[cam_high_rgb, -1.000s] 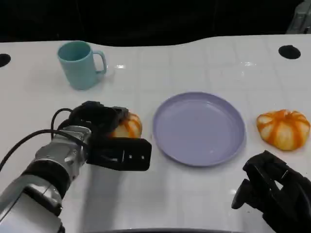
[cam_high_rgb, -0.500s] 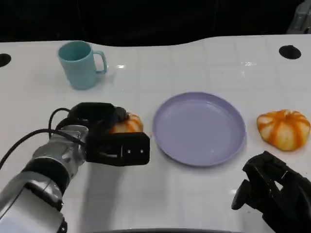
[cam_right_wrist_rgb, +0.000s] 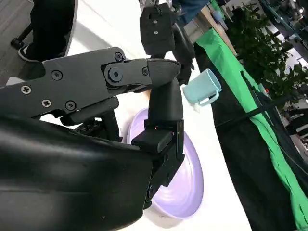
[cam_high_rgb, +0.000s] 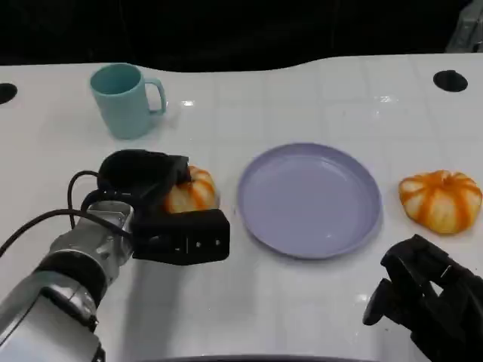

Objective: Grasp the bread from the table and place it into the plate.

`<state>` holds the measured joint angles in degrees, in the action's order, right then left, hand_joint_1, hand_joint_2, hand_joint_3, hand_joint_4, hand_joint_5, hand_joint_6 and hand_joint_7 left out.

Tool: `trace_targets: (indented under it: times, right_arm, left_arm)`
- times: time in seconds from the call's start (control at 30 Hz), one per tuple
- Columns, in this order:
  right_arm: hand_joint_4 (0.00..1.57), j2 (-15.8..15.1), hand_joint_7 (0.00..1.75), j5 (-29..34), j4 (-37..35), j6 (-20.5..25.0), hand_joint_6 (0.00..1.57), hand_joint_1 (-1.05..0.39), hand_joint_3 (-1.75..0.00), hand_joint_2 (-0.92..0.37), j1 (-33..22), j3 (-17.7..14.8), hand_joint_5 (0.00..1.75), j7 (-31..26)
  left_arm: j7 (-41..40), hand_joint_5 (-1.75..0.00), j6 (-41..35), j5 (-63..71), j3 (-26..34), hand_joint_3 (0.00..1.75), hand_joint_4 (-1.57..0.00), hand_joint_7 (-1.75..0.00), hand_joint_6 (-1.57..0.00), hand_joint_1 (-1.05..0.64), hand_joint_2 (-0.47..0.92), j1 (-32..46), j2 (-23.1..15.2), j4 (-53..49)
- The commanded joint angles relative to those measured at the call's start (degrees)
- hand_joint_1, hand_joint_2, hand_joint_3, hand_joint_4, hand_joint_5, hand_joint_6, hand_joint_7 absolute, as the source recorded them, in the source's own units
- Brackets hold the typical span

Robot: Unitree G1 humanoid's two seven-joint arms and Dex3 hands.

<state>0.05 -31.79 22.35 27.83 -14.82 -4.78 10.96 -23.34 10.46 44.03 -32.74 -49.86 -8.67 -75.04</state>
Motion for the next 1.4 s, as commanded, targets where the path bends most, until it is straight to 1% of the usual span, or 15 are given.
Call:
trace_targets:
  times: [0.03,0.07,0.1,0.13,0.27,0.37,0.43,0.47,0.5,0.53,1.0,1.07,1.13,1.23,1.4]
  right_arm:
    - [0.62,-0.9,1.56,-0.05,0.31,-0.53,0.53,-0.52,-0.22,-0.92,-0.31,-0.49,1.75,0.46]
    - [0.62,-0.95,1.56,0.26,0.46,-0.45,0.53,-0.52,-0.22,-0.92,-0.33,-0.4,1.75,0.19]
    - [0.61,-0.98,1.56,0.5,0.58,-0.39,0.53,-0.51,-0.22,-0.92,-0.34,-0.34,1.75,-0.01]
    - [0.61,-1.0,1.56,0.67,0.65,-0.35,0.53,-0.51,-0.22,-0.92,-0.35,-0.29,1.75,-0.14]
    - [0.61,-0.97,1.56,0.81,0.7,-0.32,0.53,-0.51,-0.22,-0.92,-0.35,-0.28,1.75,-0.18]
    - [0.62,-0.79,1.56,0.3,0.5,-0.14,0.54,-0.51,-0.21,-0.92,-0.21,-0.44,1.75,0.03]
    - [0.62,-0.86,1.56,0.5,0.65,0.03,0.54,-0.51,-0.21,-0.92,-0.15,-0.31,1.75,-0.15]
    - [0.63,-0.87,1.57,0.58,0.72,0.07,0.54,-0.51,-0.22,-0.92,-0.15,-0.25,1.75,-0.23]
    - [0.63,-0.86,1.57,0.6,0.75,0.08,0.53,-0.51,-0.22,-0.92,-0.15,-0.22,1.75,-0.27]
    - [0.63,-0.86,1.58,0.61,0.77,0.08,0.53,-0.51,-0.23,-0.92,-0.16,-0.21,1.75,-0.29]
    - [0.63,-0.98,1.6,0.75,0.69,0.05,0.52,-0.51,-0.23,-0.92,-0.1,-0.12,1.75,-0.25]
    - [0.64,-0.48,1.59,0.39,0.22,-0.22,0.53,-0.51,-0.22,-0.92,-0.05,-0.04,1.75,-0.06]
    - [0.64,-0.26,1.58,0.24,0.02,-0.33,0.54,-0.51,-0.21,-0.92,-0.03,-0.01,1.75,0.02]
    - [0.64,-0.23,1.57,0.27,0.01,-0.33,0.54,-0.51,-0.21,-0.92,-0.03,-0.02,1.75,0.04]
    - [0.64,-0.33,1.6,1.17,0.54,-0.74,0.54,-0.5,-0.25,-0.92,-0.26,0.76,1.75,-0.09]
  left_arm:
    - [-2.39,-1.75,0.27,-0.15,-0.09,0.15,-0.86,-1.49,-0.68,-0.21,0.92,0.66,-0.77,-0.38]
    - [-4.45,-1.75,-0.83,-1.54,1.51,0.15,-0.86,-1.5,-0.68,-0.21,0.92,0.35,-0.07,0.06]
    - [-6.0,-1.75,-1.66,-2.55,2.74,0.14,-0.85,-1.57,-0.62,-0.17,0.91,0.12,0.46,0.4]
    - [-7.09,-1.75,-2.24,-3.22,3.59,0.13,-0.85,-1.61,-0.59,-0.16,0.91,-0.04,0.84,0.6]
    - [-8.01,-1.75,-2.69,-3.62,4.07,0.12,-0.85,-1.64,-0.57,-0.15,0.91,-0.13,1.16,0.59]
    - [-7.9,-1.75,1.13,-6.31,6.39,0.14,-0.85,-1.72,-0.55,-0.13,0.92,-0.55,1.21,2.08]
    - [-6.64,-1.75,3.96,-8.3,7.87,0.6,-0.89,-1.74,-0.62,-0.11,0.73,-1.25,1.56,3.34]
    - [-6.01,-1.75,4.73,-8.86,8.22,0.73,-0.9,-1.74,-0.63,-0.12,0.68,-1.54,1.71,3.77]
    - [-5.66,-1.75,5.02,-9.04,8.33,0.82,-0.9,-1.75,-0.63,-0.13,0.64,-1.67,1.78,3.95]
    - [-5.44,-1.75,5.21,-9.18,8.38,0.85,-0.91,-1.75,-0.64,-0.14,0.62,-1.73,1.79,4.06]
    - [-4.83,-1.75,5.95,-9.34,8.45,0.92,-0.9,-1.75,-0.64,-0.14,0.59,-1.9,1.86,4.56]
    - [0.02,-1.75,8.96,-8.51,6.8,1.01,-0.87,-1.75,-0.67,-0.17,0.53,-4.6,2.47,5.51]
    - [2.39,-1.75,10.38,-8.23,6.13,1.07,-0.85,-1.75,-0.69,-0.18,0.49,-5.78,2.68,5.93]
    - [2.8,-1.75,10.67,-8.44,6.07,1.09,-0.85,-1.75,-0.7,-0.19,0.48,-5.88,2.59,5.84]
    - [9.93,-1.75,12.88,-8.94,5.2,1.11,-0.9,-1.75,-0.74,-0.19,0.47,-9.28,6.26,4.88]
